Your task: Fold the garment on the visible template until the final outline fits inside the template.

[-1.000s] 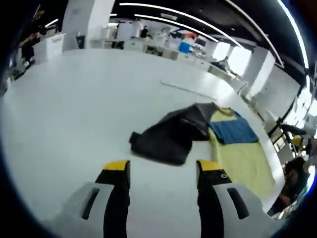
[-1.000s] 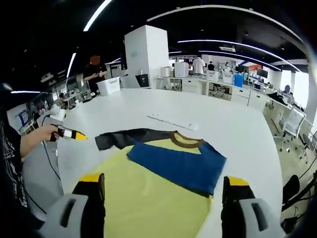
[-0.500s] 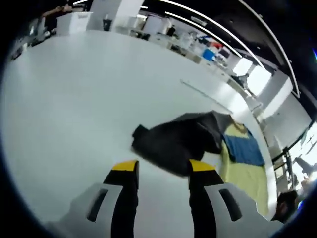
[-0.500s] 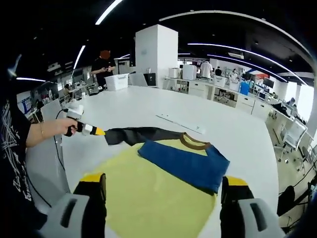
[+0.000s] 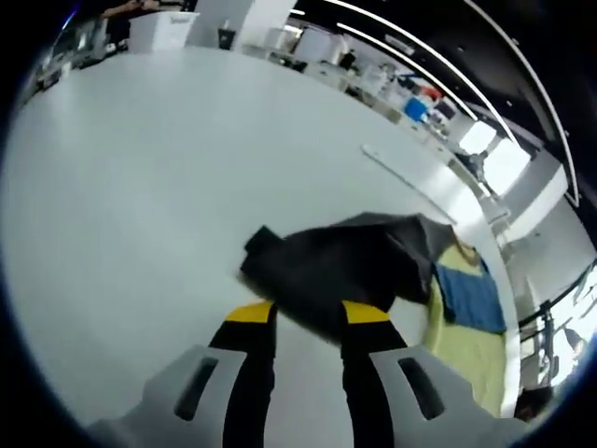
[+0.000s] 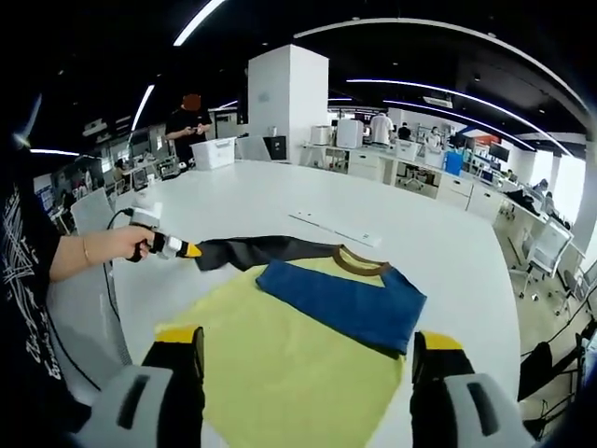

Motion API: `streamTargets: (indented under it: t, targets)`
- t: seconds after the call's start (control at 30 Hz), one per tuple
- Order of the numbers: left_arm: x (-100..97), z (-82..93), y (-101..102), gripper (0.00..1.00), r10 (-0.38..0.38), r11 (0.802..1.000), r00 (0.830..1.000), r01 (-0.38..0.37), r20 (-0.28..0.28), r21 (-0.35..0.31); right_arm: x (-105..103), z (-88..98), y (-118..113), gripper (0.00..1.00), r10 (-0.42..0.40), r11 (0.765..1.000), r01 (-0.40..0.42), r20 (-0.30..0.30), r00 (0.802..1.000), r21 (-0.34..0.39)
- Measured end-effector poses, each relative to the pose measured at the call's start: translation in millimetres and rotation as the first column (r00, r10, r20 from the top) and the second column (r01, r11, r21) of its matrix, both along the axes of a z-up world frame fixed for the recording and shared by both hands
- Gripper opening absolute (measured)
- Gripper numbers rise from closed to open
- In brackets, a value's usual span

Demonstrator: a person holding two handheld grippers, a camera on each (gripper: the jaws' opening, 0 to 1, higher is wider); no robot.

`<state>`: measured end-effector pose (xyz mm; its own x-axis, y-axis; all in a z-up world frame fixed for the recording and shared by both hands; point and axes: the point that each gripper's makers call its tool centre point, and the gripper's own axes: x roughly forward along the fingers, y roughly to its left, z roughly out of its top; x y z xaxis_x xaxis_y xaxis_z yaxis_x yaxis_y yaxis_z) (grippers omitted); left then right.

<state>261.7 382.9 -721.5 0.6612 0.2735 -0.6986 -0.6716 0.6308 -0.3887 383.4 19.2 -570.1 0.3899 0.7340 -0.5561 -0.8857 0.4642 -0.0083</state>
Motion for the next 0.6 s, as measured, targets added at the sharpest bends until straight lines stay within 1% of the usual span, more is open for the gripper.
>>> streamTargets:
  t: [0.07, 0.13, 0.2, 0.3, 0.33, 0.37, 0.47, 0.6]
  targets:
    - [3.9, 0.0, 2.3, 0.19, 0.015, 1.0, 1.0, -0.016, 0.011, 0.004, 1.1, 0.6, -1.4, 0.88, -0.008, 1.0, 0.008, 0.004, 1.0, -0.001]
    - [4.1, 0.1, 2.4, 0.17, 0.024, 1.0, 1.0, -0.024, 0.004, 0.0, 1.5, 1.6, -1.4, 0.87, -0.014, 1.0, 0.014, 0.004, 1.0, 0.004]
    - [1.2, -3.6, 3.4, 0.11, 0.024, 1.0, 0.999, -0.024, -0.033, 0.005, 2.0, 2.3, -1.4, 0.86, -0.015, 1.0, 0.015, 0.007, 1.0, 0.007]
    - [-0.1, -6.7, 3.8, 0.0, 0.023, 1.0, 0.999, -0.023, -0.047, 0.008, 2.5, 1.5, -2.6, 0.85, -0.02, 1.0, 0.02, 0.01, 1.0, 0.001]
    - [-1.1, -8.6, 4.5, 0.0, 0.026, 1.0, 0.998, -0.025, -0.054, 0.013, 2.3, 1.2, -2.8, 0.85, -0.02, 1.0, 0.02, 0.008, 1.0, -0.001]
    - [1.8, -7.5, 6.6, 0.0, 0.031, 0.999, 0.999, -0.03, -0.038, 0.019, 1.9, 0.7, -2.8, 0.85, -0.019, 1.0, 0.019, 0.006, 1.0, -0.002]
    - [1.7, -7.7, 7.7, 0.0, 0.024, 0.999, 0.999, -0.023, -0.046, 0.03, 1.1, -0.2, -2.7, 0.85, -0.017, 1.0, 0.017, 0.006, 1.0, -0.005]
    - [1.1, -7.4, 8.7, 0.0, 0.03, 0.999, 0.999, -0.029, -0.036, 0.02, 1.8, -0.2, -4.2, 0.84, -0.024, 1.0, 0.024, 0.005, 1.0, -0.004]
